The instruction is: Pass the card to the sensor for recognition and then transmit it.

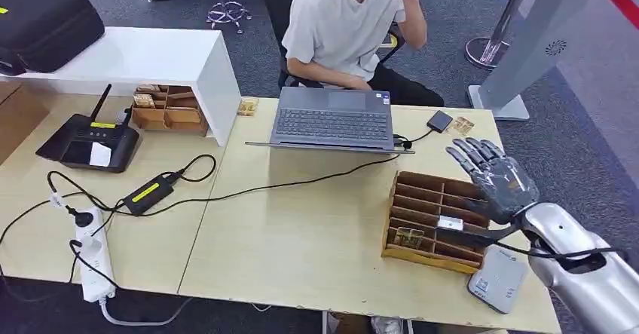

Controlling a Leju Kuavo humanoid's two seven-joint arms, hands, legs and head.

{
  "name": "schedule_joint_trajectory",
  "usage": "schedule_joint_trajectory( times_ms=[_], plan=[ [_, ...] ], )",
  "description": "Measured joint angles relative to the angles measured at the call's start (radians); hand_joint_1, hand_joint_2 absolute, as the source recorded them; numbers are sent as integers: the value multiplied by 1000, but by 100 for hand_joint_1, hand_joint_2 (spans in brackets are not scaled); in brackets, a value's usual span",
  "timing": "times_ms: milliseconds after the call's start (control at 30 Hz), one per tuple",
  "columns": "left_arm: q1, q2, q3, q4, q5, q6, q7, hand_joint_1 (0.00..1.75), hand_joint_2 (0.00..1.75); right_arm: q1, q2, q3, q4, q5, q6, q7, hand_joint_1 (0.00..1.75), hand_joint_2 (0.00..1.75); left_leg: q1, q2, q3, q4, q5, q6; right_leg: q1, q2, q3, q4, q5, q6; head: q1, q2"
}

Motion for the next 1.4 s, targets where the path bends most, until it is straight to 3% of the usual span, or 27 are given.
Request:
schedule_joint_trajectory(
  times_ms=[733,767,800,1400],
  plan=[
    [0,0,0,0,3,6,2,0,175,28,-4,-35,0,9,0,-11,0,175,0,0,0,0,0,0,0,0,0,0,0,0,0,0],
    [0,0,0,0,3,6,2,0,175,28,-4,-35,0,9,0,-11,14,175,0,0,0,0,0,0,0,0,0,0,0,0,0,0],
    [0,0,0,0,3,6,2,0,175,28,-4,-35,0,10,0,-11,175,175,0,0,0,0,0,0,0,0,0,0,0,0,0,0],
    [0,-1,0,0,2,5,2,0,175,28,-4,-37,2,-25,18,-34,175,175,0,0,0,0,0,0,0,0,0,0,0,0,0,0]
  ],
)
